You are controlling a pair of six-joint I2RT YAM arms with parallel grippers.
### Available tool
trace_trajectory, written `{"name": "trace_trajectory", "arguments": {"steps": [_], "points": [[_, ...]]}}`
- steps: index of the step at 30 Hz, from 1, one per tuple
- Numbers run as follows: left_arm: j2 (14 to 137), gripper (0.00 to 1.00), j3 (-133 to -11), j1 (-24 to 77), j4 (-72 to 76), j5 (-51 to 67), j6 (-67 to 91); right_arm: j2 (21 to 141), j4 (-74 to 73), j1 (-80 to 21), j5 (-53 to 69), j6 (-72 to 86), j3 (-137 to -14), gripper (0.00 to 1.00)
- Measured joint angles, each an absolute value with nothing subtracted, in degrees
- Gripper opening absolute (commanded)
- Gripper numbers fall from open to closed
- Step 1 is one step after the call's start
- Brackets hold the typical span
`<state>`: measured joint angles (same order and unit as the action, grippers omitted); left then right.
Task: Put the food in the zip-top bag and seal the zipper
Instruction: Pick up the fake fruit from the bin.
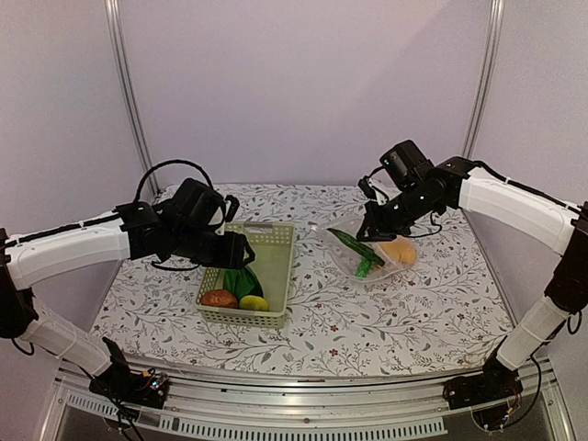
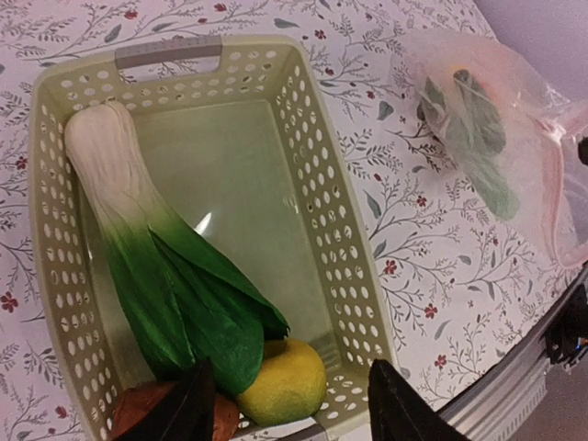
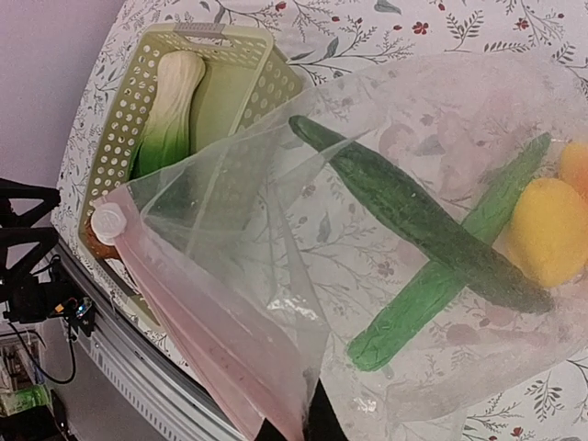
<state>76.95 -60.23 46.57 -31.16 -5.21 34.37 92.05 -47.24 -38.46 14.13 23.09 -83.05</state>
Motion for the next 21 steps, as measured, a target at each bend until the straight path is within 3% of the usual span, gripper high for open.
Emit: {"name": "trace_trajectory", "arguments": {"steps": [6,15,21], "points": [[81.4,0.55,-62.3,47.3,-35.6,0.7,36.1,90.5,-46.7,-38.5,14.4,23.9,-82.8,0.00],[90.6,0.77,-66.3,48.8,-45.8,4.3,39.5,90.1,-46.4,-38.5,14.6,24.0,-82.7,0.00],[95.4,0.76,-68.1,49.5,-48.6,5.6,40.8,89.2,-45.8,-38.5,15.2,24.6,-81.9,0.01]]}}
